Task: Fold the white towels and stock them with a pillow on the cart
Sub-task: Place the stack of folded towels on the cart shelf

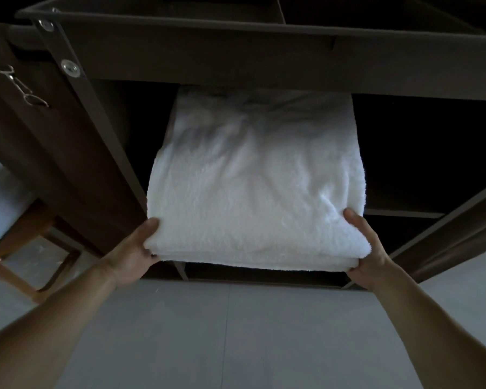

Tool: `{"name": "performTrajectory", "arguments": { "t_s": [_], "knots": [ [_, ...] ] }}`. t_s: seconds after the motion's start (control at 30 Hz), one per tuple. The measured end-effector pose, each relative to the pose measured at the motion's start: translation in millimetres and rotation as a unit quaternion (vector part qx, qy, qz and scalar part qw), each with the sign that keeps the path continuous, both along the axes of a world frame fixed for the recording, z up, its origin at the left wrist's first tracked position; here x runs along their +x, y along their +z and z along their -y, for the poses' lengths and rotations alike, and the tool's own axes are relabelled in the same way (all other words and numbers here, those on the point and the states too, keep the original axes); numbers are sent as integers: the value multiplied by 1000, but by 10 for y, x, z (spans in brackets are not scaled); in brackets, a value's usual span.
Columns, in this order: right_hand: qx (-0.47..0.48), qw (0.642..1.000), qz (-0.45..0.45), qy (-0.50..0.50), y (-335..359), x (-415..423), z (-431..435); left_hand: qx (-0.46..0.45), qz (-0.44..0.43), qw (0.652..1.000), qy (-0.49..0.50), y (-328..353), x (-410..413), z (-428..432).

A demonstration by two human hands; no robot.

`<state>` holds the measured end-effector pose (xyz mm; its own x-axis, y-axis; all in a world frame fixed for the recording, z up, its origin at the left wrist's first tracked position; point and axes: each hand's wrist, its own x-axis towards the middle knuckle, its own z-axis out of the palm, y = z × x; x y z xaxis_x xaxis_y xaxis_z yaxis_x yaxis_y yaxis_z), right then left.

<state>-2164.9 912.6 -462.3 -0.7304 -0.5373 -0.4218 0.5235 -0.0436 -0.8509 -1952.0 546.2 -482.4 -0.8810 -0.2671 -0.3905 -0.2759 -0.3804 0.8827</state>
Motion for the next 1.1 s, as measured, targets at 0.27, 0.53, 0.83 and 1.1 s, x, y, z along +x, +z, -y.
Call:
{"name": "performTrajectory", "arguments": {
  "t_s": [0.27,0.53,0.83,1.1],
  "knots": [
    [-12,1000,-17,5,-95,-22,12,48,-18,997,-64,-57,-238,114],
    [-41,998,21,-38,124,-15,-8,-17,-3,1000,-19,239,-223,39],
    [-64,996,8,-59,667,-415,259,-52,-17,998,34,1067,-762,222],
    [26,993,43,-109,588,-845,661,-124,98,966,205,962,-1231,276]
  ]
}}
